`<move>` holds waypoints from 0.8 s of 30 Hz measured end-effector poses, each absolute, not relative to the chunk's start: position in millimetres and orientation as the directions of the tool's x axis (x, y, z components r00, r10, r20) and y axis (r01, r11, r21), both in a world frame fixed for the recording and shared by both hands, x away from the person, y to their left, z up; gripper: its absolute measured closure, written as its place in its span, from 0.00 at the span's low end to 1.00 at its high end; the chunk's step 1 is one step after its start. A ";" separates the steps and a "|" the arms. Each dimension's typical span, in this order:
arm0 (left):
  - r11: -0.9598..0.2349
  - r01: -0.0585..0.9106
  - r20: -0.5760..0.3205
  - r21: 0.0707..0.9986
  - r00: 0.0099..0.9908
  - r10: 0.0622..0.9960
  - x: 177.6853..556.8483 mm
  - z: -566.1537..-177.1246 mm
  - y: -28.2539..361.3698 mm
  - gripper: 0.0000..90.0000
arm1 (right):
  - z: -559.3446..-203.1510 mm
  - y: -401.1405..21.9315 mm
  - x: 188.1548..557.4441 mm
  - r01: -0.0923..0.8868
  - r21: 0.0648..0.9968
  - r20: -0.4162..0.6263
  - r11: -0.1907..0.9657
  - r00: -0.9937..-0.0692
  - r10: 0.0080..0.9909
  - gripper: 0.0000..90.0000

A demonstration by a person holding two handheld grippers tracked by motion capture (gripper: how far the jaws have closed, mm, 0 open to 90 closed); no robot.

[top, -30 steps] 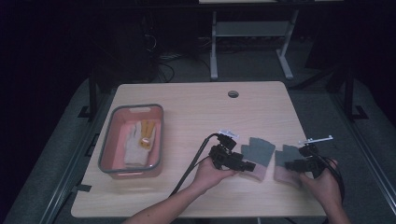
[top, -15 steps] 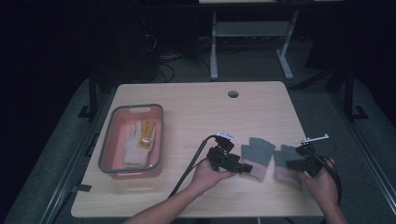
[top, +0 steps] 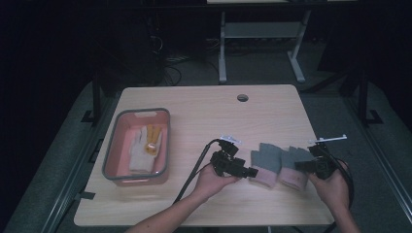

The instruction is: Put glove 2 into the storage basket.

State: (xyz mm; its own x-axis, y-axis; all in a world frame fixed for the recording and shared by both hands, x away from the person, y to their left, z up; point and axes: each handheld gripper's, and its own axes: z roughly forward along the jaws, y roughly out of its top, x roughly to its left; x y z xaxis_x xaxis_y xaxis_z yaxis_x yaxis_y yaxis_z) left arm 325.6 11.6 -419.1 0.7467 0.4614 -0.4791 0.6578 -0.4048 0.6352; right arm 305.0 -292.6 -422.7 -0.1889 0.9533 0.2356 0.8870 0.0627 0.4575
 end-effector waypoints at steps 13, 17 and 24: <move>-0.398 0.663 -0.472 0.634 0.740 0.479 329.4 -418.7 24.9 0.34 | -407.7 -252.9 320.8 0.882 0.462 0.259 0.086 -0.228 0.939 0.95; -0.400 0.668 -0.483 0.627 0.737 0.473 328.2 -418.8 27.2 0.32 | -410.4 -243.2 325.0 0.883 0.458 0.272 0.098 -0.244 0.931 0.94; -0.397 0.671 -0.475 0.626 0.732 0.488 329.4 -419.3 37.3 0.32 | -414.6 -223.7 331.8 0.889 0.444 0.267 0.113 -0.251 0.930 0.94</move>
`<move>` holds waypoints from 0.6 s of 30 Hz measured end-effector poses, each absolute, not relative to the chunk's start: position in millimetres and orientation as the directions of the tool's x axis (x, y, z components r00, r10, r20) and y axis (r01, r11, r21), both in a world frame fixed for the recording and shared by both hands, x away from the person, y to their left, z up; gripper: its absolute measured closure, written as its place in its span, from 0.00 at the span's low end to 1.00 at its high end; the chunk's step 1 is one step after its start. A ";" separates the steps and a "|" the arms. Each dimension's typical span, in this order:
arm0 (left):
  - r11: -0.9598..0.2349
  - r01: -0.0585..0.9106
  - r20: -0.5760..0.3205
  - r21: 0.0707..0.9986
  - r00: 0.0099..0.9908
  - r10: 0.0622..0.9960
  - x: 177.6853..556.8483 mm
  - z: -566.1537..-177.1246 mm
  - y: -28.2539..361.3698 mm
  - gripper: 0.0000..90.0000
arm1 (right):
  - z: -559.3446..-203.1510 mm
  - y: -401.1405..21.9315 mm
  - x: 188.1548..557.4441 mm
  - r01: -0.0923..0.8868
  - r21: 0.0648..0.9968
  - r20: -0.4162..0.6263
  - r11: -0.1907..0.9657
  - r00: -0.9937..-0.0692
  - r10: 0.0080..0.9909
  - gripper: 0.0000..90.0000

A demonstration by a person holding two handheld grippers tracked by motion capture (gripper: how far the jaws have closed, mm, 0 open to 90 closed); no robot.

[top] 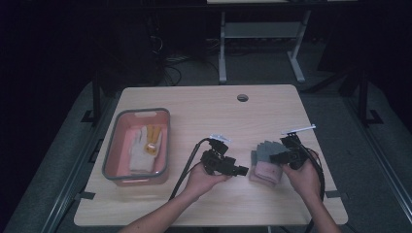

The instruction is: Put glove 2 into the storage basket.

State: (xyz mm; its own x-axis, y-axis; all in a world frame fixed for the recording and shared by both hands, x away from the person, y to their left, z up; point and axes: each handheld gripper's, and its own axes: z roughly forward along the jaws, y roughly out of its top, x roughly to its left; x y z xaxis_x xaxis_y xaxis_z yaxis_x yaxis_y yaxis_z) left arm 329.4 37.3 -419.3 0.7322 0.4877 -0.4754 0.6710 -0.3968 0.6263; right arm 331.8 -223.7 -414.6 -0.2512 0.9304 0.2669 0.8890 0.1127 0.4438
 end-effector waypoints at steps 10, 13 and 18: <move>-0.390 0.679 -0.484 0.622 0.725 0.490 329.1 -421.7 37.6 0.33 | -422.2 -215.4 335.2 0.897 0.428 0.270 0.111 -0.244 0.931 0.93; -0.389 0.680 -0.483 0.622 0.724 0.493 330.1 -422.9 36.0 0.33 | -422.0 -215.5 335.1 0.896 0.432 0.267 0.103 -0.236 0.934 0.89; -0.393 0.682 -0.490 0.617 0.723 0.486 334.0 -425.1 23.9 0.33 | -415.9 -224.2 332.6 0.886 0.460 0.305 0.060 -0.221 0.926 0.86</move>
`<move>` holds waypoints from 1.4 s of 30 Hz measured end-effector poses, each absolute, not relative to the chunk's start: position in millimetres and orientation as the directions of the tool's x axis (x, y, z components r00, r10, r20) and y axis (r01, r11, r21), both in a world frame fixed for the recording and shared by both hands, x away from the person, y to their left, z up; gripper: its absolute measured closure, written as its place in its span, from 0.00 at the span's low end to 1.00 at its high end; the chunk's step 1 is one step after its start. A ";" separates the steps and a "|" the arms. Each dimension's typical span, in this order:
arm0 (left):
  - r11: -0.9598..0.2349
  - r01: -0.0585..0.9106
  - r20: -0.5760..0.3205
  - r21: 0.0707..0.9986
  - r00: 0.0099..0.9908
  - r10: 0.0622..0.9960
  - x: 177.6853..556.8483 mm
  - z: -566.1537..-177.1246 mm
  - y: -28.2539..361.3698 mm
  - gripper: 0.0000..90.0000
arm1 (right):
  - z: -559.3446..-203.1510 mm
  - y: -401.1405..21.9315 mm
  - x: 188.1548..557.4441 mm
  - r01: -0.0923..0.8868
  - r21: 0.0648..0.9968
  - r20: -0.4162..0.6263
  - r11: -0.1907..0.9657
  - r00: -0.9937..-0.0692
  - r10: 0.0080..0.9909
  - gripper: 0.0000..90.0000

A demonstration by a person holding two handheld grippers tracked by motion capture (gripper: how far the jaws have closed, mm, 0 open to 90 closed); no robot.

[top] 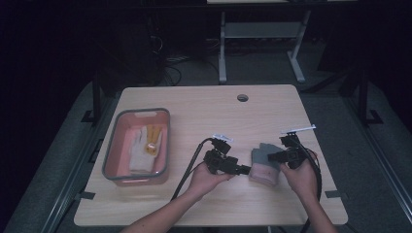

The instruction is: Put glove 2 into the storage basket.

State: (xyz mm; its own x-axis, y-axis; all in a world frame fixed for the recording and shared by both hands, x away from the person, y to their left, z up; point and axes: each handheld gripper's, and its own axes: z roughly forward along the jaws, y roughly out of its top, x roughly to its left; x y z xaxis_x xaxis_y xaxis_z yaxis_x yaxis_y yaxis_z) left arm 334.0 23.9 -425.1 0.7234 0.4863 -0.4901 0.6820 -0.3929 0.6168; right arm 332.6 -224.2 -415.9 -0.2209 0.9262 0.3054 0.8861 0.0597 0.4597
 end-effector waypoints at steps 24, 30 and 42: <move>-0.354 0.789 -0.602 0.502 0.613 0.512 349.7 -456.1 -10.5 0.40 | -436.4 -265.1 314.7 0.880 0.473 0.427 -0.049 -0.181 0.886 0.61; -0.367 0.799 -0.600 0.477 0.601 0.528 347.3 -462.1 -17.8 0.40 | -443.4 -269.9 313.6 0.884 0.460 0.458 -0.077 -0.162 0.874 0.57; -0.432 0.756 -0.529 0.492 0.653 0.541 341.2 -462.3 -26.5 0.48 | -456.9 -274.7 317.5 0.885 0.448 0.496 -0.128 -0.127 0.859 0.52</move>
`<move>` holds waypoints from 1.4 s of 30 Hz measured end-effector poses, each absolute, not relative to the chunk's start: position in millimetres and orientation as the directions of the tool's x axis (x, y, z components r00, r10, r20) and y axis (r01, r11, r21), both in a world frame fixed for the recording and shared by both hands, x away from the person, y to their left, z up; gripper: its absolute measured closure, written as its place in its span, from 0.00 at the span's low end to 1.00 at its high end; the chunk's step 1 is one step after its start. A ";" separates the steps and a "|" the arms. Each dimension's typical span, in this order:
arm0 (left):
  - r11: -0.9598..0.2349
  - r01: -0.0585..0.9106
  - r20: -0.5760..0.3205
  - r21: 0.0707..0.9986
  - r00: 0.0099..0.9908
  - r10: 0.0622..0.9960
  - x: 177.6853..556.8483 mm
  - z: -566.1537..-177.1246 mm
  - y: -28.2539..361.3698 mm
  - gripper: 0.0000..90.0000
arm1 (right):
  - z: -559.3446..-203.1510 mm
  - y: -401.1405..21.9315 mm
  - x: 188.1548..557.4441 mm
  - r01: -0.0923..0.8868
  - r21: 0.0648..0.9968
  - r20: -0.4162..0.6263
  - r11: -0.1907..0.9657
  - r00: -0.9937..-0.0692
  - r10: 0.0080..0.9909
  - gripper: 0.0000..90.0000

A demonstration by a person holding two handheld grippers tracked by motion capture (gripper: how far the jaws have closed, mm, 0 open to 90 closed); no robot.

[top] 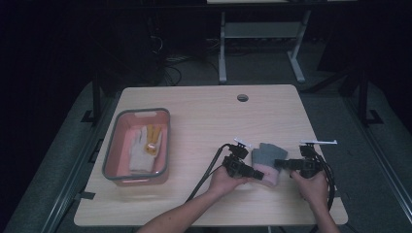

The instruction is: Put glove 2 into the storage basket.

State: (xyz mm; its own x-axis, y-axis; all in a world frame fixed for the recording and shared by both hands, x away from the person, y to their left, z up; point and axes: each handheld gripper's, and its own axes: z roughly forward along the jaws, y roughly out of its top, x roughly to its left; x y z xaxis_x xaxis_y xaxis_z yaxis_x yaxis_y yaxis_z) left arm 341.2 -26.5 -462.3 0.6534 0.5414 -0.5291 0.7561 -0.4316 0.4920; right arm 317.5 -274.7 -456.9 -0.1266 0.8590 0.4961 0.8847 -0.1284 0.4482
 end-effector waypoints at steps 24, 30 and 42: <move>-0.443 0.772 -0.597 0.455 0.634 0.492 348.2 -467.8 -26.2 0.69 | -473.8 -273.5 320.3 0.881 0.420 0.613 -0.217 -0.099 0.784 0.78; -0.430 0.783 -0.619 0.449 0.620 0.482 350.3 -468.5 -24.4 0.71 | -473.7 -276.3 322.1 0.882 0.412 0.638 -0.229 -0.099 0.764 0.87; -0.418 0.784 -0.625 0.459 0.620 0.475 350.7 -464.1 -17.1 0.71 | -461.4 -272.7 322.6 0.882 0.419 0.637 -0.218 -0.114 0.762 0.87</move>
